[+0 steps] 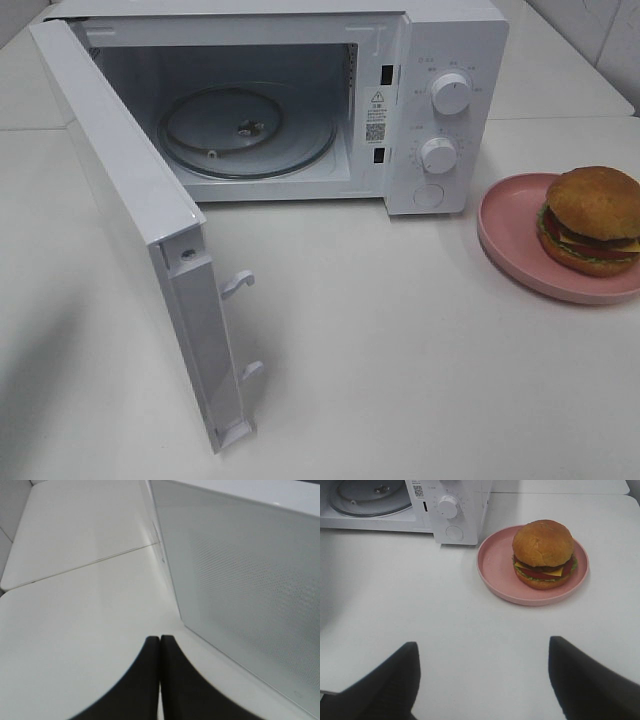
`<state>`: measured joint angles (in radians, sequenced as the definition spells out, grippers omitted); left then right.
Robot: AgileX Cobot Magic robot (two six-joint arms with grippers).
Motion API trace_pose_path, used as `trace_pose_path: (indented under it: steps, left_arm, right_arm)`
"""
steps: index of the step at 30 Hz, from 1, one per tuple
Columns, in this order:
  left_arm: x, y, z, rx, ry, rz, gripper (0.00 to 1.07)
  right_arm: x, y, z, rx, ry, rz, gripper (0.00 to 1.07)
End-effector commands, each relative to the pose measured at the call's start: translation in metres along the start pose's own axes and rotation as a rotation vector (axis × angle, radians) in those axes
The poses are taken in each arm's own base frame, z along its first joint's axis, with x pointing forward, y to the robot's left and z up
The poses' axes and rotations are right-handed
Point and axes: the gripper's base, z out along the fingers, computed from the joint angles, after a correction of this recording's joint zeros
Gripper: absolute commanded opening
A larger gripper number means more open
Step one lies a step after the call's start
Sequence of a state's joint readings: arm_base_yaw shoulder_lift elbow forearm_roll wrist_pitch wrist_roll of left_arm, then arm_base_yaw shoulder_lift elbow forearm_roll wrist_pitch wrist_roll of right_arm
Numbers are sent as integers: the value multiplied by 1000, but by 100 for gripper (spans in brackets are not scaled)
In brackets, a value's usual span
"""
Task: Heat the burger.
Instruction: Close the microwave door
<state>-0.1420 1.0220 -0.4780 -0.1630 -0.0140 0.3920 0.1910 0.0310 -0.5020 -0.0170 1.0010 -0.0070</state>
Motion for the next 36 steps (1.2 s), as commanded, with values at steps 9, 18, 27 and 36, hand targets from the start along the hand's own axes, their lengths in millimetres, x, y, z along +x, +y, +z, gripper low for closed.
trace_pose_path:
  steps: [9,18,27,36]
  left_arm:
    - [-12,-23,75,56,-13,51,0]
    - [-32,-48,117,125,-17,88,0]
    - [-44,-65,142,161,-30,107,0]
    - [-55,-84,165,196,-49,123,0]
  right_arm:
    - [1,0,0,6,-4,8,68]
    - [1,0,0,6,-4,8,68]
    - [1,0,0,6,-4,8,68]
    - [1,0,0,6,-4,8,68]
